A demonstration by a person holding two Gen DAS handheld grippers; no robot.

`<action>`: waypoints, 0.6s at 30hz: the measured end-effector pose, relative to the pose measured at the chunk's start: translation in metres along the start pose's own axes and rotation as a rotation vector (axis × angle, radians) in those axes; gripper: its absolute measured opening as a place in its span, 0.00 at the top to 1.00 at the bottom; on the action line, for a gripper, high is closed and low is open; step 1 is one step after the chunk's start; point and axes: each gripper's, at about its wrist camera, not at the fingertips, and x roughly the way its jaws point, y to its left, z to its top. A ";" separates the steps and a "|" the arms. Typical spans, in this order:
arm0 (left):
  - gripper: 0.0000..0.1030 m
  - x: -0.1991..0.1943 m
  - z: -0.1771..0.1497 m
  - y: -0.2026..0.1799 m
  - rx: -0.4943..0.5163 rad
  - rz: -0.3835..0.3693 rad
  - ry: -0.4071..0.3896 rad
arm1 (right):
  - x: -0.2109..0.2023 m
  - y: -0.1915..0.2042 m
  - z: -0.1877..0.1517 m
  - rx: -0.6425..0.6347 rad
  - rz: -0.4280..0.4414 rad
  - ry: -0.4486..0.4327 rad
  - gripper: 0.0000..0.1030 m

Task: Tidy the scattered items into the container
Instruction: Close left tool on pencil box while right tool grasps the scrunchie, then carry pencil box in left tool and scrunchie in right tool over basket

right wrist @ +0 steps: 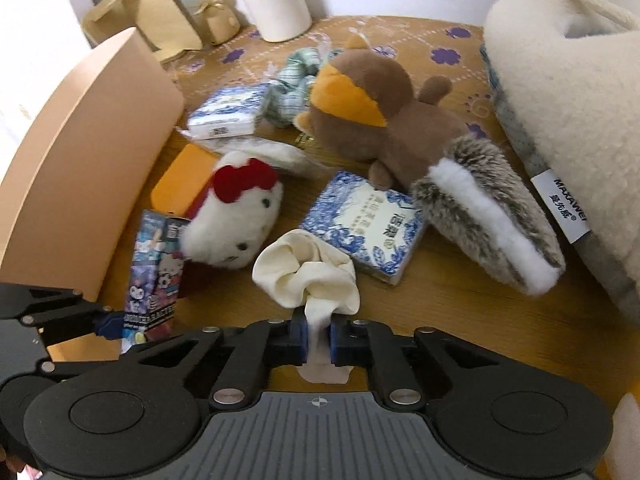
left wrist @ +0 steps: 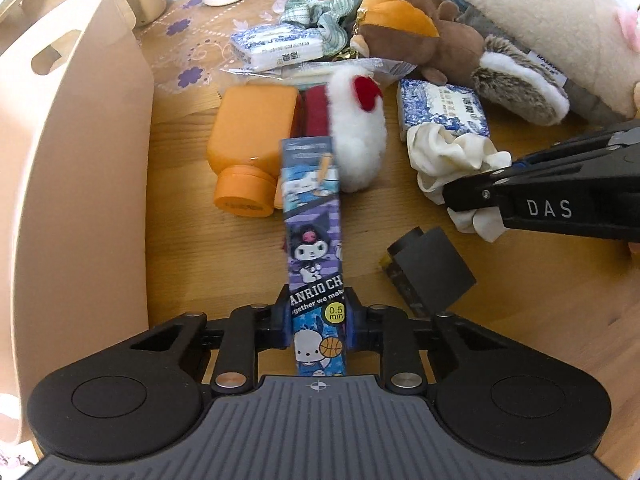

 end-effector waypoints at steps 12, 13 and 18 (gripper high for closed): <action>0.77 -0.059 -0.001 0.008 -0.042 -0.027 -0.116 | -0.064 0.018 -0.002 -0.008 0.007 -0.103 0.93; 0.77 -0.068 0.000 0.011 -0.048 -0.029 -0.132 | -0.072 0.022 -0.002 -0.010 0.010 -0.115 0.93; 0.77 -0.109 0.006 0.039 -0.094 -0.059 -0.215 | -0.100 0.045 0.008 -0.032 0.026 -0.177 0.93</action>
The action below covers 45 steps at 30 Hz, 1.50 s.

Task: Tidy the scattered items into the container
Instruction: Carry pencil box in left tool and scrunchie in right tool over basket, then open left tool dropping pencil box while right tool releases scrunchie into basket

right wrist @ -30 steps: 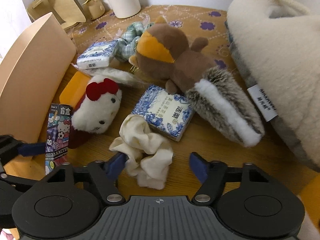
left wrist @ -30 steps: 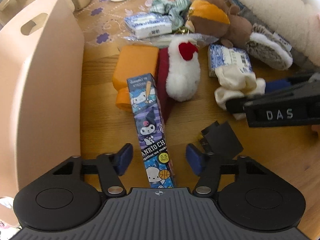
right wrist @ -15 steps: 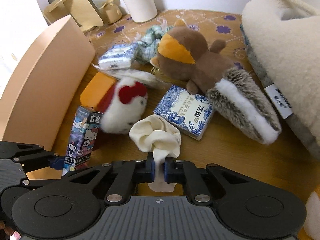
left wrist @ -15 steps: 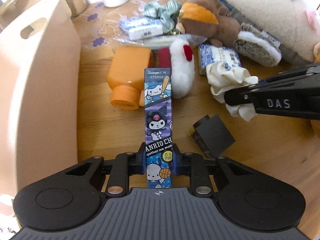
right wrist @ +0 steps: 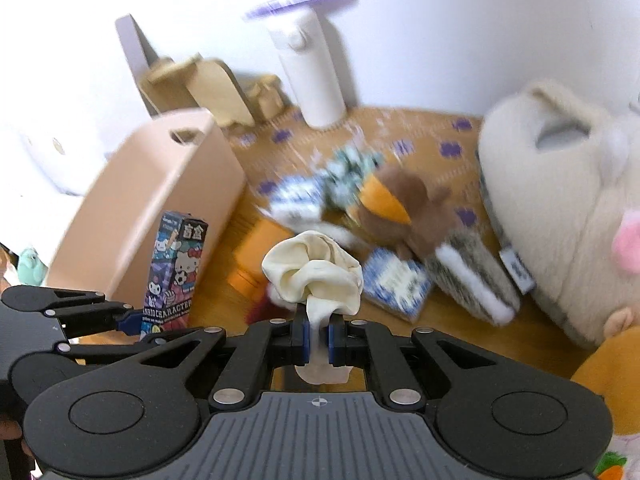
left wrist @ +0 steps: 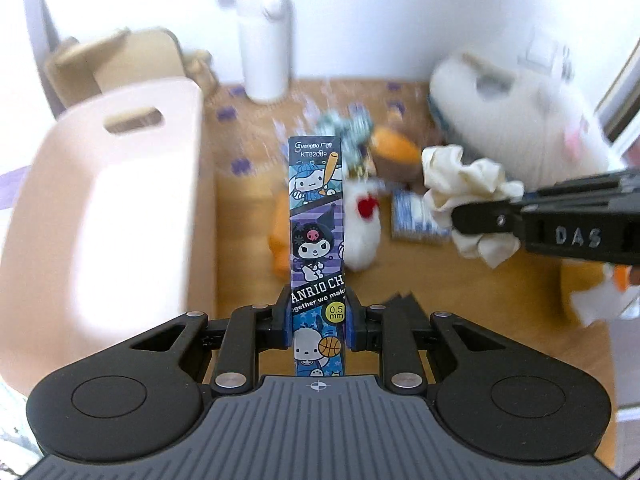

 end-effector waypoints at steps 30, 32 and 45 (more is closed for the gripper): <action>0.77 0.010 0.019 0.212 -0.093 0.087 0.022 | 0.101 0.198 0.058 -0.089 0.049 0.092 0.92; 0.77 0.018 0.016 0.213 -0.082 0.080 0.036 | 0.109 0.203 0.054 -0.096 0.035 0.117 0.92; 0.56 0.038 0.007 0.210 -0.091 0.096 0.089 | 0.119 0.207 0.036 -0.112 -0.018 0.177 0.59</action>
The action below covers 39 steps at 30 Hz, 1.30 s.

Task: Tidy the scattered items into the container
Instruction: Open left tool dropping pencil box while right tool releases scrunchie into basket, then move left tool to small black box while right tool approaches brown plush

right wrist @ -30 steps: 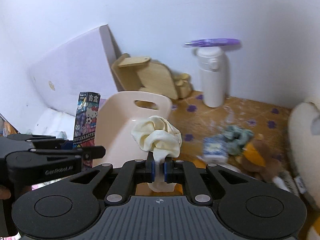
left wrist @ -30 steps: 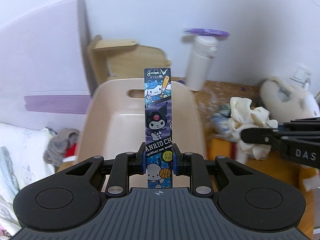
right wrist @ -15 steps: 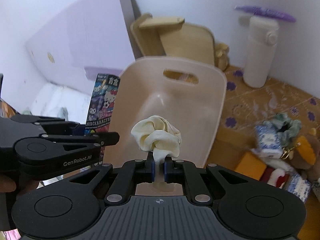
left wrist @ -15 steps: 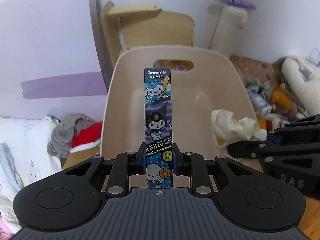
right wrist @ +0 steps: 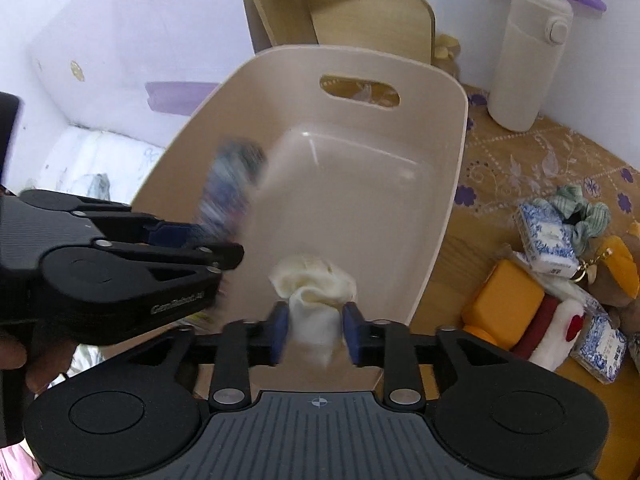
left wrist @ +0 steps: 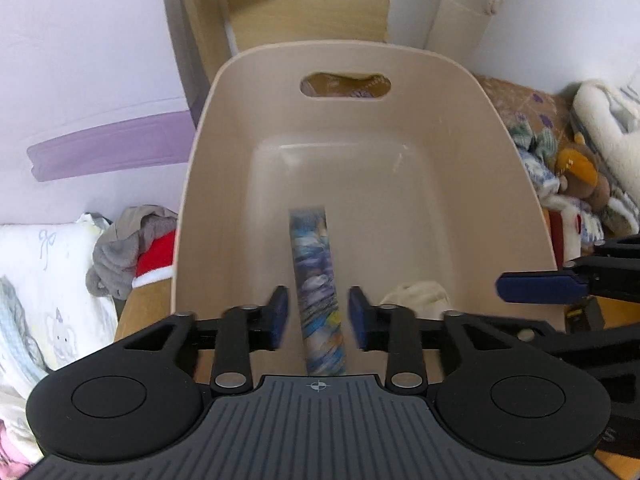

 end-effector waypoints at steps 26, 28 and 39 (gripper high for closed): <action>0.32 -0.057 0.008 -0.096 -0.052 0.027 -0.116 | -0.099 -0.103 -0.050 0.106 -0.068 -0.130 0.30; 0.32 -0.057 0.009 -0.112 -0.042 0.012 -0.114 | -0.105 -0.120 -0.055 0.133 -0.088 -0.135 0.29; 0.31 -0.030 0.001 -0.193 0.002 -0.087 -0.033 | -0.114 -0.193 -0.062 0.121 -0.181 -0.133 0.27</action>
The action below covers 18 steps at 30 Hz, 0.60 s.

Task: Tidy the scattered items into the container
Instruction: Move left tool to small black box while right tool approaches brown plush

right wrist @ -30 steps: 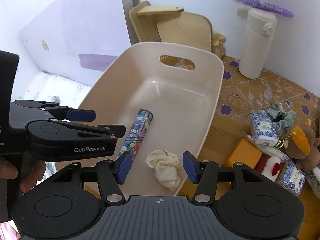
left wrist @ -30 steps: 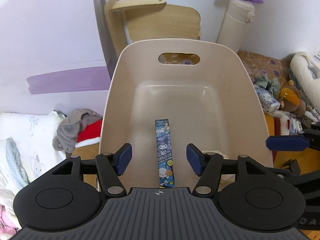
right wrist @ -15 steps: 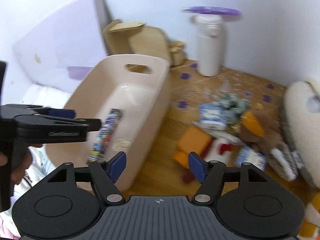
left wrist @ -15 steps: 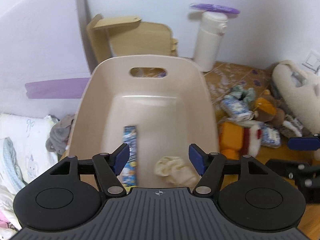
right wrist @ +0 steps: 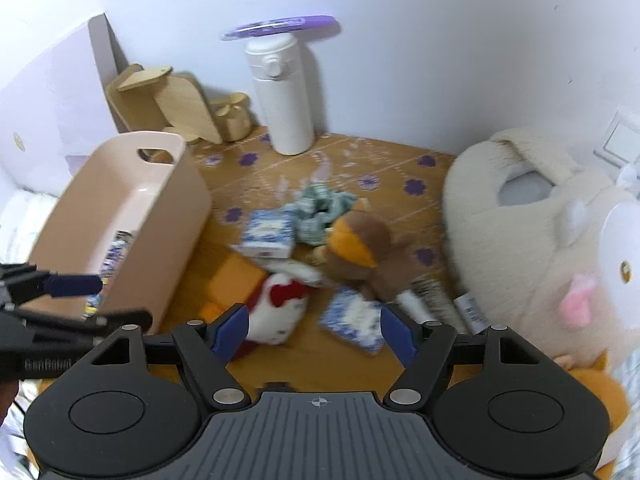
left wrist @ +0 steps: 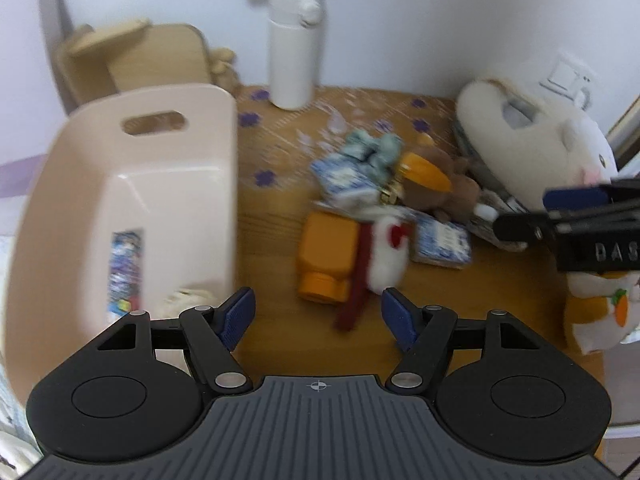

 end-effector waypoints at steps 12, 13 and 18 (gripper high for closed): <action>0.31 0.057 -0.024 -0.034 -0.235 -0.078 0.171 | 0.026 -0.028 0.006 -0.176 -0.009 0.070 0.26; 0.31 0.060 -0.026 -0.035 -0.259 -0.075 0.178 | 0.029 -0.030 0.006 -0.187 -0.006 0.076 0.26; 0.31 0.073 -0.035 -0.046 -0.362 -0.070 0.199 | 0.042 -0.038 0.010 -0.258 0.011 0.097 0.26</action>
